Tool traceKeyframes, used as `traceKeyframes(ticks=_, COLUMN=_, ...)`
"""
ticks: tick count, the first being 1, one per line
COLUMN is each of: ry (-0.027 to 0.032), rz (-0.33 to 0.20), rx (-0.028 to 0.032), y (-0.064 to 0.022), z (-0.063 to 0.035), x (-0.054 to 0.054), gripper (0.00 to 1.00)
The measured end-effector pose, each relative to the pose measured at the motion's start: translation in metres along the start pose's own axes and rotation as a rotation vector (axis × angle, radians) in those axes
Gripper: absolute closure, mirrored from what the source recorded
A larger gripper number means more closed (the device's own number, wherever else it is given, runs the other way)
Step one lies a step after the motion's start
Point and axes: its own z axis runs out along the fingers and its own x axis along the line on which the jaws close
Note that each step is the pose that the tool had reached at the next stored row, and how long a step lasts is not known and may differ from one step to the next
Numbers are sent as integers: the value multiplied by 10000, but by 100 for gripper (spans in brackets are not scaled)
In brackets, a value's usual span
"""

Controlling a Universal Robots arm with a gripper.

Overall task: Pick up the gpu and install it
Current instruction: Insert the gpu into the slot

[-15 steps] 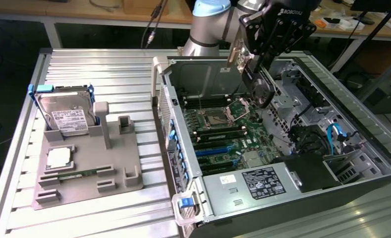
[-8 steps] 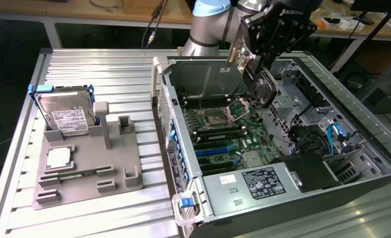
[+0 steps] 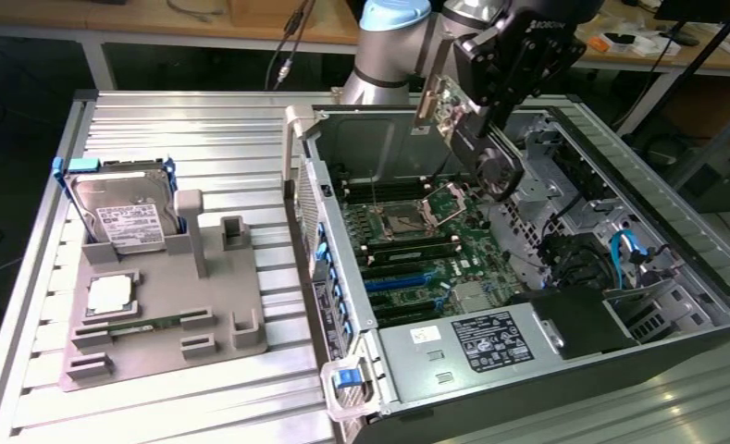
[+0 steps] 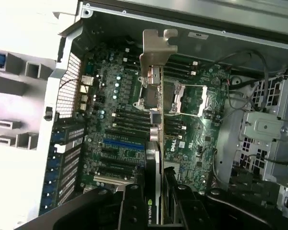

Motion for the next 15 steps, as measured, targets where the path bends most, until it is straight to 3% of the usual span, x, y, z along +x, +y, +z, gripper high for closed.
traceKeyframes(ticks=5, ry=37, rz=-1101, rx=-19, y=-3, z=19, x=-8, gripper=73)
traceKeyframes(ticks=15, ry=87, rz=-2566, rx=-44, y=-11, z=95, x=-31, gripper=73)
